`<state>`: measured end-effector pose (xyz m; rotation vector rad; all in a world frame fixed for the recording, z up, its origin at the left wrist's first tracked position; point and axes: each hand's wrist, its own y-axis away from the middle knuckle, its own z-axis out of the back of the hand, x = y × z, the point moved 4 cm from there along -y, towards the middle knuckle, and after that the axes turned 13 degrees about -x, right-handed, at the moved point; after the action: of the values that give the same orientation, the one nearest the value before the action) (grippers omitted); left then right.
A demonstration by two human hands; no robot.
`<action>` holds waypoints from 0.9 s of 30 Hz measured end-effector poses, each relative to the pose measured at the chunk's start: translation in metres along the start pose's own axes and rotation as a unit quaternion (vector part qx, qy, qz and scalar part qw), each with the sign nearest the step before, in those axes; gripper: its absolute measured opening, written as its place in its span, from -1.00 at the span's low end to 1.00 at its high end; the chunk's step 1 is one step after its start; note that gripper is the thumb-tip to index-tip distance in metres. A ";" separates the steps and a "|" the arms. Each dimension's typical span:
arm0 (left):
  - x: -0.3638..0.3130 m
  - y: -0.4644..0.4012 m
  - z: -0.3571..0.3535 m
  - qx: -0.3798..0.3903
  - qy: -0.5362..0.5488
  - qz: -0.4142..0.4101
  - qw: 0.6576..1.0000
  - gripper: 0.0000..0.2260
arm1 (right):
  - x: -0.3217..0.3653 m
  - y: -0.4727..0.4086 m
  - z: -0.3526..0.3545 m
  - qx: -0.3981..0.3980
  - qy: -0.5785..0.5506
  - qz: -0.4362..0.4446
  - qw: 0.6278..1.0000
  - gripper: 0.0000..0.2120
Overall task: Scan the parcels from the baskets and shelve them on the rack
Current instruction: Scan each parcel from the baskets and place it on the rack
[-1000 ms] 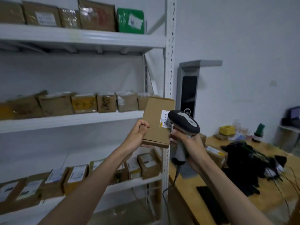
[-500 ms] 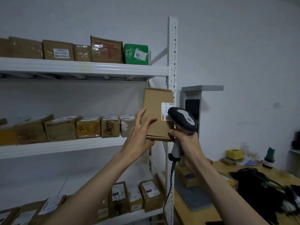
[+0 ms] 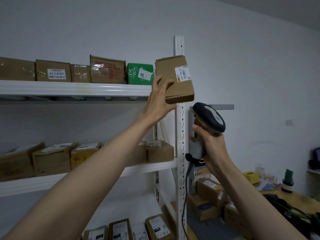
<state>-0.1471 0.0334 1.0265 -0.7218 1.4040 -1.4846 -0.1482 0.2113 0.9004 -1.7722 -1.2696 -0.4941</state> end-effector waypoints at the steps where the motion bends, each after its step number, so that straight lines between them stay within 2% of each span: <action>1: 0.000 -0.015 -0.004 -0.007 0.004 0.002 1.000 -0.30 | -0.001 -0.002 0.002 -0.006 0.004 0.001 1.000 -0.72; 3: 0.001 -0.041 -0.012 -0.013 0.009 -0.001 1.000 -0.31 | -0.004 -0.006 0.006 -0.010 0.010 0.002 1.000 -0.74; 7: 0.006 -0.080 -0.030 0.007 0.002 -0.001 1.000 -0.35 | -0.014 -0.015 0.016 -0.011 0.012 -0.011 1.000 -0.62; 13: 0.025 -0.108 -0.052 0.019 -0.041 0.009 0.999 -0.37 | -0.025 -0.030 0.029 -0.017 0.032 -0.004 0.999 -0.62; 20: 0.041 -0.109 -0.057 -0.051 -0.070 0.002 0.996 -0.47 | -0.041 -0.041 0.027 -0.015 0.035 -0.008 0.999 -0.64; 27: 0.046 -0.105 -0.053 -0.083 -0.185 -0.024 0.979 -0.52 | -0.058 -0.041 0.019 0.000 0.043 -0.018 0.999 -0.65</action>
<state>-0.2365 0.0041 1.1108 -1.0841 1.2370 -1.2007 -0.2116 0.1988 0.8654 -1.7131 -1.2436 -0.5844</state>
